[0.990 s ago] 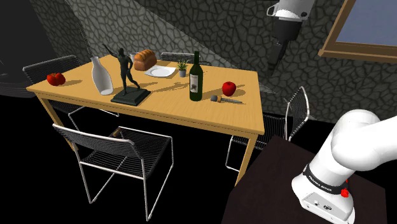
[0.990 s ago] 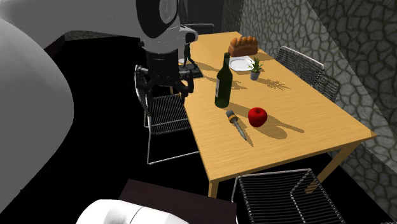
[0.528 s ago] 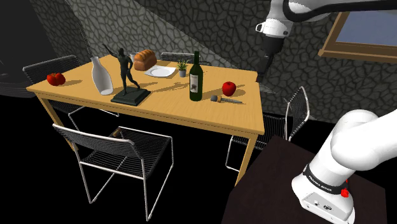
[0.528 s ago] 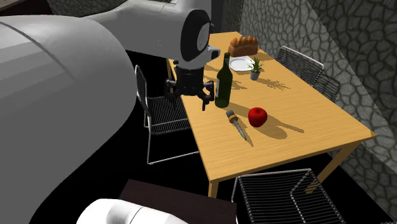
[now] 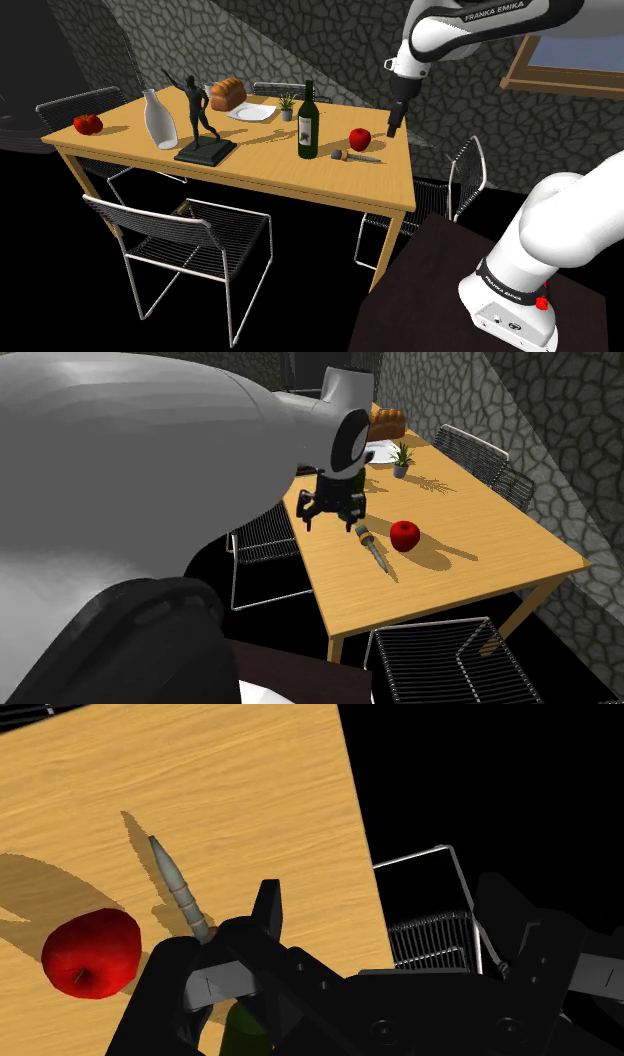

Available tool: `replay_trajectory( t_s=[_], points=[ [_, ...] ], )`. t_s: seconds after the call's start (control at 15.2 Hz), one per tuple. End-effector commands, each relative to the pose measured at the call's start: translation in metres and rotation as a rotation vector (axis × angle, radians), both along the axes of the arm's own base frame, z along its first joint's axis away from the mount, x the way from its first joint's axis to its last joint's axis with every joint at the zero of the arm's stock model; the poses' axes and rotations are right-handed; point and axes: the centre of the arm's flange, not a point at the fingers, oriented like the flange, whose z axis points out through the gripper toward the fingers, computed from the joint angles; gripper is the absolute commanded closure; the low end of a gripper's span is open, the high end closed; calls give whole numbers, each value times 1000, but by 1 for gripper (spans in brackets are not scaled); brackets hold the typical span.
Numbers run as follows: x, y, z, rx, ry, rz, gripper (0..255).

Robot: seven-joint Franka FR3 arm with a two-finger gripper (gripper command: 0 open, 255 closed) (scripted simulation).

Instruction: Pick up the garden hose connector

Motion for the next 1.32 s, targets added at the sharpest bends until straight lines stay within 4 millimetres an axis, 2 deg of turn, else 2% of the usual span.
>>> replay_trajectory(
  t_s=[0.0,1.25],
  points=[
    [14,-12,-18,1,0,14,0],
    [172,-129,-178,18,7,140,0]
  ],
)
